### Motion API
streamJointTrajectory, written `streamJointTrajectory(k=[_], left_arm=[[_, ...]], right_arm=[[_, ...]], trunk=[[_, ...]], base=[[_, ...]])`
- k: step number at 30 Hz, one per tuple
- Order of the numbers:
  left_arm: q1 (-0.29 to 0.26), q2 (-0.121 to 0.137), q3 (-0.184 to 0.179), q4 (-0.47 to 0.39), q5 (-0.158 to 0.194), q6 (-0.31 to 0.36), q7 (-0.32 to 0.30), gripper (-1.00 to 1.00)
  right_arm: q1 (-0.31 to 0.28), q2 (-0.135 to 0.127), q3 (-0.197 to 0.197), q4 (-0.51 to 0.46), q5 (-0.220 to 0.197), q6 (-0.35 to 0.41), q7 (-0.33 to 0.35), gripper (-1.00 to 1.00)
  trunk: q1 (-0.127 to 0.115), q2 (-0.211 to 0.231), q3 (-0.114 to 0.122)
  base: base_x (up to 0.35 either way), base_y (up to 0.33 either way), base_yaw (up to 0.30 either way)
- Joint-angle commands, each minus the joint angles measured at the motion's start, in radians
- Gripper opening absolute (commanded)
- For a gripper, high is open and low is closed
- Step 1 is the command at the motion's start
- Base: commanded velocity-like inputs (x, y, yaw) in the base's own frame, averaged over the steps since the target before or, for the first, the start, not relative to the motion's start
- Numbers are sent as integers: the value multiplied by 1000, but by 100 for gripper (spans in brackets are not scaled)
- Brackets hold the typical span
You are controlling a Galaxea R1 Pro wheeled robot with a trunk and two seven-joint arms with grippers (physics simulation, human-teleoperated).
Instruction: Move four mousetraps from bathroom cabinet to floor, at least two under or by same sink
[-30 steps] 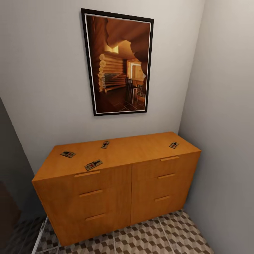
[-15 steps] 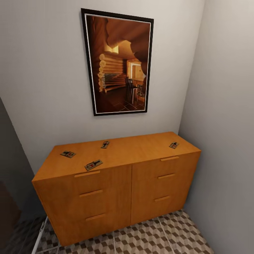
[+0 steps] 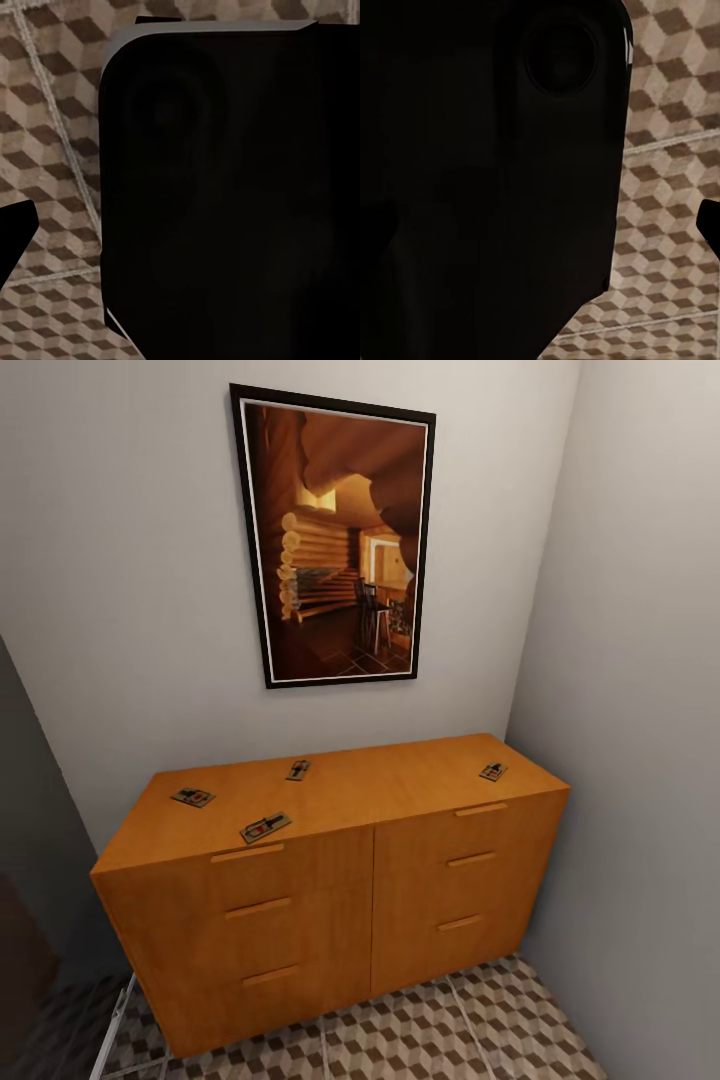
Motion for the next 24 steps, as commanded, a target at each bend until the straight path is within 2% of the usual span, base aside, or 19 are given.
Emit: streamJointTrajectory(k=[1, 24], left_arm=[[0, 0, 1, 0, 4, -3, 0, 100], [0, 0, 1, 0, 5, -4, 6, 100]], right_arm=[[0, 0, 0, 0, 0, 0, 0, 100], [0, 1, 4, 0, 1, 8, -4, 100]], trunk=[[0, 0, -1], [0, 0, -1]], base=[[0, 0, 0], [0, 0, 0]])
